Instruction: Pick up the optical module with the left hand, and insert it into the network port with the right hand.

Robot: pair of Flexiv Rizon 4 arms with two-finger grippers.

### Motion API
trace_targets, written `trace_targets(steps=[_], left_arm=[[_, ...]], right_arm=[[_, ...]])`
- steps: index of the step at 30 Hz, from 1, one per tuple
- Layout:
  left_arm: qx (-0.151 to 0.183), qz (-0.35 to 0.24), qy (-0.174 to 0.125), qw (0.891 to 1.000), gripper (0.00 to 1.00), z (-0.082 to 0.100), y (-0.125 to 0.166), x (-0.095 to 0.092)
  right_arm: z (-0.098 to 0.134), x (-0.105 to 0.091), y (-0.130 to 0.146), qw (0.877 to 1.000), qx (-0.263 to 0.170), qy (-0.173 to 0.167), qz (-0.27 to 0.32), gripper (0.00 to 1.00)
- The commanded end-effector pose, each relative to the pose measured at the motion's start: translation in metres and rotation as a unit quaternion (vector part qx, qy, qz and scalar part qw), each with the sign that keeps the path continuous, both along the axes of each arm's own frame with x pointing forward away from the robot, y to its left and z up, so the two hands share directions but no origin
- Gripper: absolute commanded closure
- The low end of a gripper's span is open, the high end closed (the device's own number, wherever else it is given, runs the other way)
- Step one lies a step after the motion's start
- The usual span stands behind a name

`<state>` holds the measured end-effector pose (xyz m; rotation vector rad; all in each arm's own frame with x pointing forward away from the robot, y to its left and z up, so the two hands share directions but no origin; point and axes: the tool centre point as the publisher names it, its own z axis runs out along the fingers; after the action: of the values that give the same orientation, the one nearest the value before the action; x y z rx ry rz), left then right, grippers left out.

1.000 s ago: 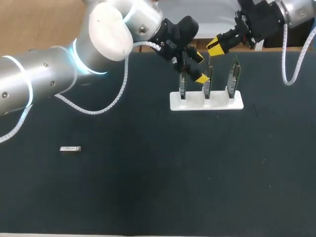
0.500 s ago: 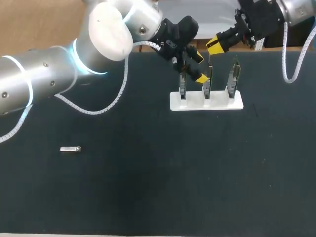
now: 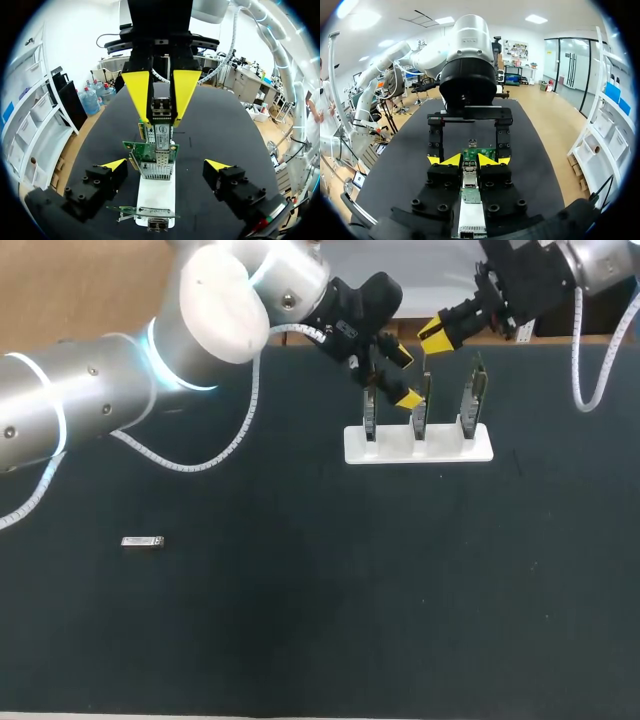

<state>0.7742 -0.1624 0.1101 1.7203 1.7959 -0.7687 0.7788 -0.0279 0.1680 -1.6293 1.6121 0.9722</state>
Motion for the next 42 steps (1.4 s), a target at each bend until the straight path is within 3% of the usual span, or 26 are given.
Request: trace_targets(steps=[1,20,22,34,35,36,37,38,42], left_arm=[[0.003,0.0,0.002,1.0,0.0,0.001,-0.001,0.001],[0.003,0.0,0.002,1.0,0.0,0.001,-0.001,0.001],[0.003,0.0,0.002,1.0,0.0,0.001,-0.001,0.001],[0.003,0.0,0.002,1.0,0.0,0.001,-0.001,0.001],[0.003,0.0,0.002,1.0,0.0,0.001,-0.001,0.001],[0.003,0.0,0.002,1.0,0.0,0.001,-0.001,0.001],[0.003,0.0,0.002,1.0,0.0,0.001,-0.001,0.001],[0.003,0.0,0.002,1.0,0.0,0.001,-0.001,0.001],[0.003,0.0,0.002,1.0,0.0,0.001,-0.001,0.001]], right_arm=[[-0.001,0.0,0.001,1.0,-0.003,-0.002,-0.001,1.0],[-0.01,0.0,0.0,1.0,-0.005,0.01,-0.006,0.99],[-0.009,0.0,0.0,1.0,-0.002,0.012,-0.006,0.0],[0.005,-0.001,-0.002,1.0,0.026,0.011,-0.001,0.0],[0.005,-0.001,-0.002,1.0,0.027,0.011,-0.001,0.13],[0.005,-0.001,-0.002,1.0,0.027,0.01,-0.002,0.64],[0.005,0.0,-0.002,1.0,0.028,0.01,-0.002,0.94],[0.005,0.0,-0.002,1.0,0.028,0.01,-0.002,1.0],[0.007,0.0,-0.001,1.0,0.03,0.007,-0.001,1.0]])
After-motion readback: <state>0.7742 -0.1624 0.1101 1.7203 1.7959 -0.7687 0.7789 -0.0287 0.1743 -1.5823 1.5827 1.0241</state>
